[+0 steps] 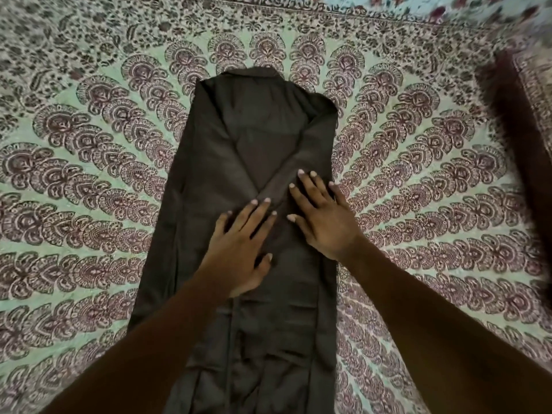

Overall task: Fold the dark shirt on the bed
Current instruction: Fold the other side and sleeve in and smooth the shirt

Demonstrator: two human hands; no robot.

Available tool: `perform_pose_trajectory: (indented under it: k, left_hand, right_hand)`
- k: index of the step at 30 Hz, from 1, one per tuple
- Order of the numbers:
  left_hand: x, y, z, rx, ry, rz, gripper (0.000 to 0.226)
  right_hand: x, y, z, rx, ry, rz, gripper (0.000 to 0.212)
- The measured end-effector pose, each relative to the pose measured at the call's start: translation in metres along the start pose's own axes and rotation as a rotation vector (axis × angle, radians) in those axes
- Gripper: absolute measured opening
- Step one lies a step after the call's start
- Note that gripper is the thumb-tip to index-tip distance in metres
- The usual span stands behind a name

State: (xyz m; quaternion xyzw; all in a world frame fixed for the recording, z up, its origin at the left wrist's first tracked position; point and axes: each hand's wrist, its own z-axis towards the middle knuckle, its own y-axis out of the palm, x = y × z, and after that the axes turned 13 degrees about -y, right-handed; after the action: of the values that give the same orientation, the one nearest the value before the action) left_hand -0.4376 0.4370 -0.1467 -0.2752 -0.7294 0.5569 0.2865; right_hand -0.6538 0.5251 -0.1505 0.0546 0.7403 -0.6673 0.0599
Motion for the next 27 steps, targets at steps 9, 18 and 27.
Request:
perform_pose_trajectory:
  k: [9,18,27]
  left_hand:
    - [-0.011,0.011,-0.009,-0.103,0.107,0.008,0.098]
    - [-0.011,0.007,-0.002,-0.170,0.175,0.008,0.110]
    - [-0.013,0.005,0.000,-0.177,0.194,-0.004,0.114]
  right_hand:
    - [-0.010,0.023,-0.015,-0.002,0.052,0.027,0.078]
    - [0.032,0.014,0.031,0.032,0.035,0.048,0.079]
    - [0.105,-0.011,0.137,-0.051,0.085,0.022,0.088]
